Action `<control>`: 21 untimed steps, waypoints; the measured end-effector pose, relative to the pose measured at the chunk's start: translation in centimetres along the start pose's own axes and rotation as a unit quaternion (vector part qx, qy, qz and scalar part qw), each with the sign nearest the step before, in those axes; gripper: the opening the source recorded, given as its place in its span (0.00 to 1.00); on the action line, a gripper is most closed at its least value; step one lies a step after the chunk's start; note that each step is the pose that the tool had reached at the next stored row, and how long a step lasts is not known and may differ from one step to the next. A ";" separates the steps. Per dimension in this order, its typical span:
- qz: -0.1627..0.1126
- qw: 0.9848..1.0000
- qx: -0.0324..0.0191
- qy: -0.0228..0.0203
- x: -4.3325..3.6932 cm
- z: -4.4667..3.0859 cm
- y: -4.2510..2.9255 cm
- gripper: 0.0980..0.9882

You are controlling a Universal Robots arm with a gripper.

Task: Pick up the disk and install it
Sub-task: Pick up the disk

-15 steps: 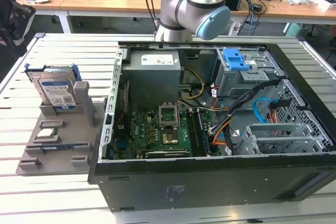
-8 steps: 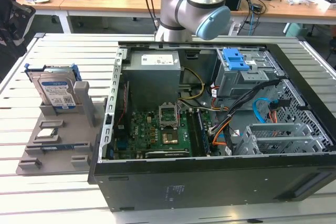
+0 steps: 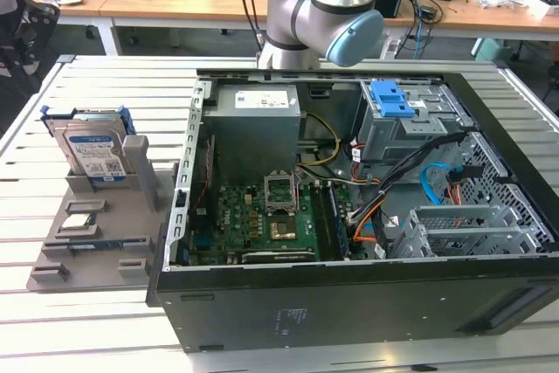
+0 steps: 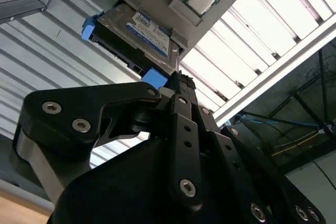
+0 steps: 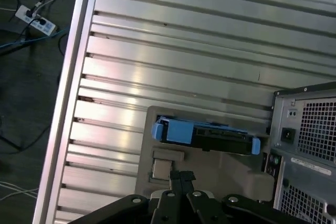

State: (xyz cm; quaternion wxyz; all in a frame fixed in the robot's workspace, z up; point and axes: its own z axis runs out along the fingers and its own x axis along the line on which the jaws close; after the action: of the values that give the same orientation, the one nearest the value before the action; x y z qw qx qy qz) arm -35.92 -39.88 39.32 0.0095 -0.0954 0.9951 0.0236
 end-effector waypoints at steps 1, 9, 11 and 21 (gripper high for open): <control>-0.006 1.000 0.000 0.000 0.00 0.00 0.00 0.01; -0.078 0.997 -0.002 0.004 0.00 0.00 0.00 0.01; -0.095 0.995 -0.002 0.004 0.00 0.00 0.00 0.01; -0.166 0.986 -0.004 0.008 0.00 0.00 0.00 0.01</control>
State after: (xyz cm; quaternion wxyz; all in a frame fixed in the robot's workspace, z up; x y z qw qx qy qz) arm -35.92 -39.88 39.32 0.0054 -0.2596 0.9654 0.0248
